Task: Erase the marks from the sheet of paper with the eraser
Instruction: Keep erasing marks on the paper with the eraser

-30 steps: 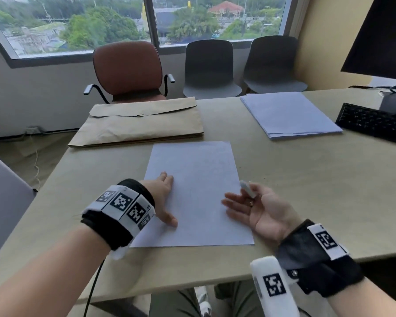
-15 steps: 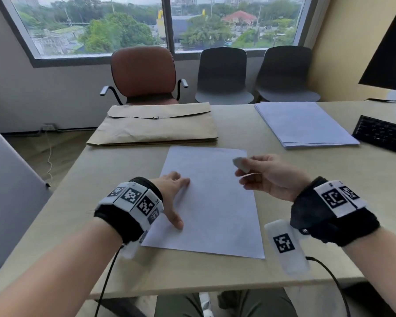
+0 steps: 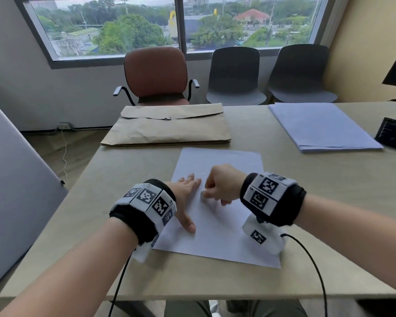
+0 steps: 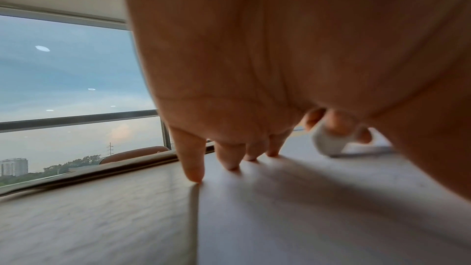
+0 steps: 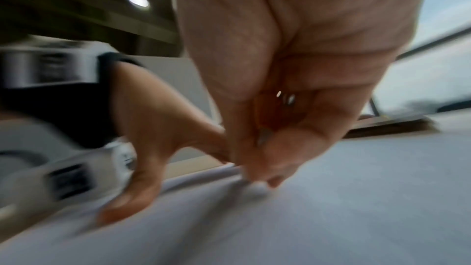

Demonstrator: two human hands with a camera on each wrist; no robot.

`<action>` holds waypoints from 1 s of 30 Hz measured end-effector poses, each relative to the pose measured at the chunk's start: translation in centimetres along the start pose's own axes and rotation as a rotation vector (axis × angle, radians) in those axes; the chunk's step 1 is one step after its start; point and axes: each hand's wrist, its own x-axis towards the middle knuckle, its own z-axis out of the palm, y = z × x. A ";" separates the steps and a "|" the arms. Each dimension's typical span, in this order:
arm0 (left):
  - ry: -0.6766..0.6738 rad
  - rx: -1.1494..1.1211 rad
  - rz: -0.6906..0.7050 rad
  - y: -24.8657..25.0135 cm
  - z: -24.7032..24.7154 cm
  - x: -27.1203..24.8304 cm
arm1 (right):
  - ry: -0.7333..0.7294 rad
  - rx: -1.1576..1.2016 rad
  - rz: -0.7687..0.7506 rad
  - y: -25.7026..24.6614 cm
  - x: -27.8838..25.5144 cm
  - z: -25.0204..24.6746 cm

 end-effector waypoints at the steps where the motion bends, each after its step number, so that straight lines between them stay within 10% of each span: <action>1: 0.001 0.004 0.003 0.1 0.0 0.0 | -0.036 -0.042 -0.042 -0.3 -0.5 0.3; 5: -0.006 0.008 0.003 0.1 0.0 0.0 | -0.184 -0.096 -0.107 -0.5 -1.4 0.0; 11: -0.015 0.019 0.001 0.1 0.1 0.2 | 0.088 -0.240 -0.146 0.2 0.7 -0.2; 16: -0.034 0.023 -0.010 0.0 0.2 0.6 | -0.208 -0.203 -0.265 -0.5 -1.8 1.5; 22: -0.023 0.000 -0.023 0.1 0.0 0.6 | 0.130 -0.330 -0.141 1.0 1.3 -1.3; 27: -0.041 0.037 -0.024 0.2 0.0 0.7 | -0.157 -0.199 -0.287 -0.1 -2.2 0.5; 30: -0.034 0.034 -0.020 0.2 -0.1 0.7 | -0.077 -0.224 -0.221 0.6 -0.6 -0.8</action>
